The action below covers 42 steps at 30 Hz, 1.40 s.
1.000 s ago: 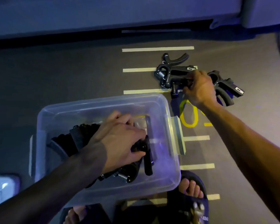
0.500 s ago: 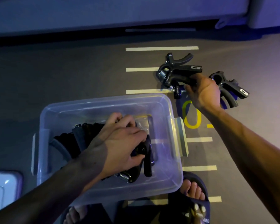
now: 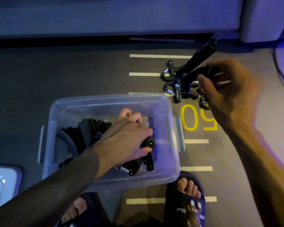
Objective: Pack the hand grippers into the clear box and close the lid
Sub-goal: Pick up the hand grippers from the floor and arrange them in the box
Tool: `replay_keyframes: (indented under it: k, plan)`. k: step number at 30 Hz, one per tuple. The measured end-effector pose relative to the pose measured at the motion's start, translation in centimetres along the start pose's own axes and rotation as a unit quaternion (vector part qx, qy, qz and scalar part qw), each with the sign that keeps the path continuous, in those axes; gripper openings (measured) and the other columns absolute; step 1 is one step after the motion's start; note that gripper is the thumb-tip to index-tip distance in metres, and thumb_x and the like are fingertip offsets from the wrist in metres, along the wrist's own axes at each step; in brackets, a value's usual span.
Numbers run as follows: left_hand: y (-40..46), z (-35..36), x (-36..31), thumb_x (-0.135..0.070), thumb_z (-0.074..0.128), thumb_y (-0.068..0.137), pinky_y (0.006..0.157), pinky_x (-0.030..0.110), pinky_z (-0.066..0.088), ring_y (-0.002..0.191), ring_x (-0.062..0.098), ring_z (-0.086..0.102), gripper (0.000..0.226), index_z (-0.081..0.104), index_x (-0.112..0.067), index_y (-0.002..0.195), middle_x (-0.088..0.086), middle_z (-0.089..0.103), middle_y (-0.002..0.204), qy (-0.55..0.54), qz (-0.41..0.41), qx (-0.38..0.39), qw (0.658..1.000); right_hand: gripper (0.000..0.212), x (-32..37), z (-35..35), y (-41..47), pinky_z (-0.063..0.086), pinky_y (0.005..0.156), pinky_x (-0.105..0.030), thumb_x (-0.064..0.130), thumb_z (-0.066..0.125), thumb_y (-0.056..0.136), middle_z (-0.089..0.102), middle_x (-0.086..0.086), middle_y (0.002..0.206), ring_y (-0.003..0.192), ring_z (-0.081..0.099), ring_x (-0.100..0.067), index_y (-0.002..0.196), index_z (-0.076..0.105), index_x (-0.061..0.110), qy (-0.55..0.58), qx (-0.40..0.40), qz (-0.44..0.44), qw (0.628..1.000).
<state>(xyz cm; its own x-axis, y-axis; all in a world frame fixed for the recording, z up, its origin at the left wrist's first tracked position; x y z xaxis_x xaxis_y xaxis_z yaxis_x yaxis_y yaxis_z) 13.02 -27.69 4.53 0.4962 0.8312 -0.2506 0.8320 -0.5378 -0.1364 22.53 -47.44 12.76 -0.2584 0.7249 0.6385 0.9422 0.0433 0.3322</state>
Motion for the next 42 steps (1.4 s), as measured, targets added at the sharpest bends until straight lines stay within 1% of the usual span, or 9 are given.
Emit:
replay_keyframes:
  k: [3, 6, 11, 17, 23, 28, 33, 38, 42]
  plan:
    - [-0.4, 0.4, 0.3, -0.066, 0.053, 0.075, 0.09, 0.036, 0.028, 0.099, 0.014, 0.052, 0.043, 0.071, -0.029, 0.088, -0.015, 0.068, 0.079, -0.009, -0.023, -0.001, 1.0, 0.023, 4.8, -3.6, -2.4, 0.055, 0.073, -0.034, 0.031, 0.07, 0.093, 0.065, 0.003, 0.093, 0.077, 0.064, -0.013, 0.114, 0.065, 0.027, -0.012, -0.017, -0.056, 0.998]
    - [-0.9, 0.6, 0.7, -0.069, 0.048, 0.073, 0.089, 0.038, 0.031, 0.096, 0.016, 0.056, 0.049, 0.073, -0.029, 0.088, -0.014, 0.07, 0.077, 0.008, -0.031, -0.011, 0.999, 0.021, 8.3, -4.5, -5.1, 0.049, 0.077, -0.027, 0.027, 0.072, 0.091, 0.064, 0.004, 0.089, 0.08, 0.06, -0.01, 0.11, 0.068, 0.018, -0.046, 0.031, -0.126, 0.99]
    - [-1.6, 0.6, 0.8, -0.07, 0.046, 0.078, 0.095, 0.038, 0.029, 0.105, 0.017, 0.054, 0.052, 0.071, -0.029, 0.099, -0.011, 0.071, 0.085, 0.063, -0.028, 0.029, 0.997, 0.019, 8.6, -0.7, -8.7, 0.051, 0.064, -0.039, 0.036, 0.071, 0.086, 0.064, 0.006, 0.079, 0.073, 0.063, -0.023, 0.097, 0.072, 0.021, -0.103, 0.158, -0.184, 0.965]
    - [-1.7, 0.0, 0.5, -0.07, 0.055, 0.081, 0.093, 0.038, 0.026, 0.102, 0.016, 0.053, 0.045, 0.07, -0.031, 0.1, -0.012, 0.07, 0.088, 0.058, -0.032, 0.001, 0.998, 0.018, 6.9, 4.9, -11.6, 0.042, 0.072, -0.037, 0.041, 0.07, 0.079, 0.065, 0.008, 0.073, 0.088, 0.059, -0.024, 0.084, 0.069, 0.024, -0.233, 0.24, -0.273, 0.902]
    - [-1.7, 0.6, 1.3, -0.067, 0.055, 0.077, 0.096, 0.038, 0.024, 0.098, 0.016, 0.052, 0.042, 0.066, -0.03, 0.092, -0.015, 0.069, 0.084, 0.021, -0.054, -0.002, 0.998, 0.022, 5.2, 8.0, -13.8, 0.036, 0.085, -0.041, 0.043, 0.076, 0.072, 0.068, 0.009, 0.07, 0.109, 0.059, -0.022, 0.081, 0.067, 0.025, -0.246, 0.333, -0.267, 0.87]
    - [-1.5, 0.9, 1.5, -0.069, 0.051, 0.075, 0.098, 0.037, 0.025, 0.1, 0.014, 0.049, 0.045, 0.064, -0.033, 0.097, -0.017, 0.069, 0.087, 0.007, -0.059, 0.014, 0.998, 0.007, 4.7, 9.1, -14.9, 0.029, 0.084, -0.04, 0.035, 0.075, 0.071, 0.067, 0.011, 0.065, 0.108, 0.061, -0.018, 0.078, 0.073, 0.035, -0.241, 0.413, -0.246, 0.843]
    - [-1.2, 0.7, 1.1, -0.065, 0.055, 0.074, 0.095, 0.038, 0.025, 0.098, 0.016, 0.051, 0.046, 0.065, -0.032, 0.105, -0.018, 0.07, 0.091, -0.018, -0.046, -0.002, 0.999, 0.026, 4.6, 9.7, -14.7, 0.015, 0.097, -0.042, 0.04, 0.051, 0.087, 0.07, 0.011, 0.097, 0.127, 0.048, -0.015, 0.104, 0.071, 0.041, -0.237, 0.495, -0.204, 0.81]
    - [-1.3, 1.0, 1.2, -0.068, 0.053, 0.077, 0.097, 0.034, 0.023, 0.101, 0.012, 0.046, 0.047, 0.066, -0.033, 0.105, -0.019, 0.067, 0.092, -0.017, -0.044, 0.011, 0.999, 0.011, 4.8, 8.8, -13.1, 0.035, 0.094, -0.043, 0.041, 0.064, 0.081, 0.067, 0.008, 0.087, 0.106, 0.061, -0.017, 0.087, 0.064, 0.032, -0.195, 0.47, -0.196, 0.838]
    - [-1.5, 1.2, 1.4, -0.071, 0.051, 0.08, 0.095, 0.032, 0.019, 0.105, 0.009, 0.043, 0.049, 0.066, -0.034, 0.107, -0.018, 0.066, 0.093, -0.016, -0.047, 0.017, 0.999, 0.041, 4.9, 8.7, -11.1, 0.046, 0.081, -0.043, 0.042, 0.08, 0.065, 0.059, 0.005, 0.09, 0.099, 0.057, -0.026, 0.093, 0.055, 0.025, -0.229, 0.383, -0.184, 0.876]
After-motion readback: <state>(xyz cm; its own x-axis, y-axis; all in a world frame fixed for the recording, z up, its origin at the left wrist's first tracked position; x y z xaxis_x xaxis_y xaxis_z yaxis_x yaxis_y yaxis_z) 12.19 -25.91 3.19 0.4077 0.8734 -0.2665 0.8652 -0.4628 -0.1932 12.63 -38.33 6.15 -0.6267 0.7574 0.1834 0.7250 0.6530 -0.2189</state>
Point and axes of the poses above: each hand's wrist, its own y-axis towards the middle knuckle, its own z-axis out of the palm, x = y × z, the point moved 7 cm from there along y, towards the middle knuckle
